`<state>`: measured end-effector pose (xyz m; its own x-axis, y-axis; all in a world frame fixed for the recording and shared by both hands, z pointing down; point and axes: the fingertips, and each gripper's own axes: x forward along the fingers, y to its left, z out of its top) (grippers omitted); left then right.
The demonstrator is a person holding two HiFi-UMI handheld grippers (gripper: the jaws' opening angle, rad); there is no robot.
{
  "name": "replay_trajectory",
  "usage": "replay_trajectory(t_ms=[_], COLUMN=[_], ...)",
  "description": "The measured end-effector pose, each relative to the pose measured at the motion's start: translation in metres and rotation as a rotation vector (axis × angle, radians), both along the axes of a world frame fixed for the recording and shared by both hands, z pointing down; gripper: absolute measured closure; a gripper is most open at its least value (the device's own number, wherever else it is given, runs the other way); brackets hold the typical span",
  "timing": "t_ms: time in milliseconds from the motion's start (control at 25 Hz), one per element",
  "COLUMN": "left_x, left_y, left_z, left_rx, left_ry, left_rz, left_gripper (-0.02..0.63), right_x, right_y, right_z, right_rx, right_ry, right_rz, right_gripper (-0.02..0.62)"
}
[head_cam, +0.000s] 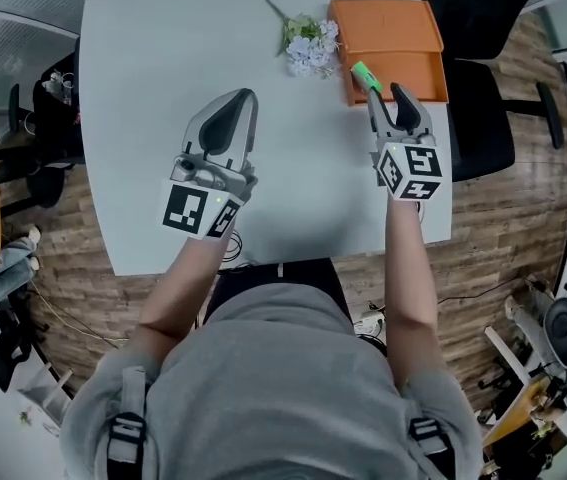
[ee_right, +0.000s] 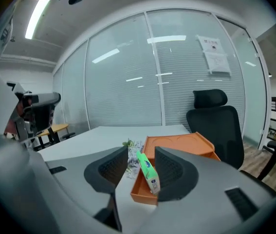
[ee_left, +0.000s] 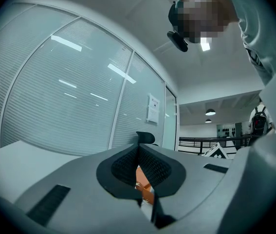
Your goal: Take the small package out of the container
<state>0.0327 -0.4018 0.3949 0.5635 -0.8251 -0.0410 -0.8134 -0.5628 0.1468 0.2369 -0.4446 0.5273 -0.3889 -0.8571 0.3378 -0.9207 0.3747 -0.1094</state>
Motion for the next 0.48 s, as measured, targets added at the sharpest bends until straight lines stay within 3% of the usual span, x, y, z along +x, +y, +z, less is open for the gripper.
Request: replay_trajectory(t_ms=[200,480], left_x=[0.002,-0.002], left_y=[-0.008,-0.013], left_z=[0.01,0.015], left_rx=[-0.018,-0.034], left_ry=[-0.001,-0.004], left_rz=[0.003,-0.005], left_gripper=[0.586,0.586], right_x=[-0.006,-0.006], right_y=[-0.02,-0.035], right_z=[0.035,0.064], right_rx=[-0.067,-0.106], right_ry=[0.05,0.199], right_rz=[-0.032,-0.044], right_gripper=[0.419,0.416])
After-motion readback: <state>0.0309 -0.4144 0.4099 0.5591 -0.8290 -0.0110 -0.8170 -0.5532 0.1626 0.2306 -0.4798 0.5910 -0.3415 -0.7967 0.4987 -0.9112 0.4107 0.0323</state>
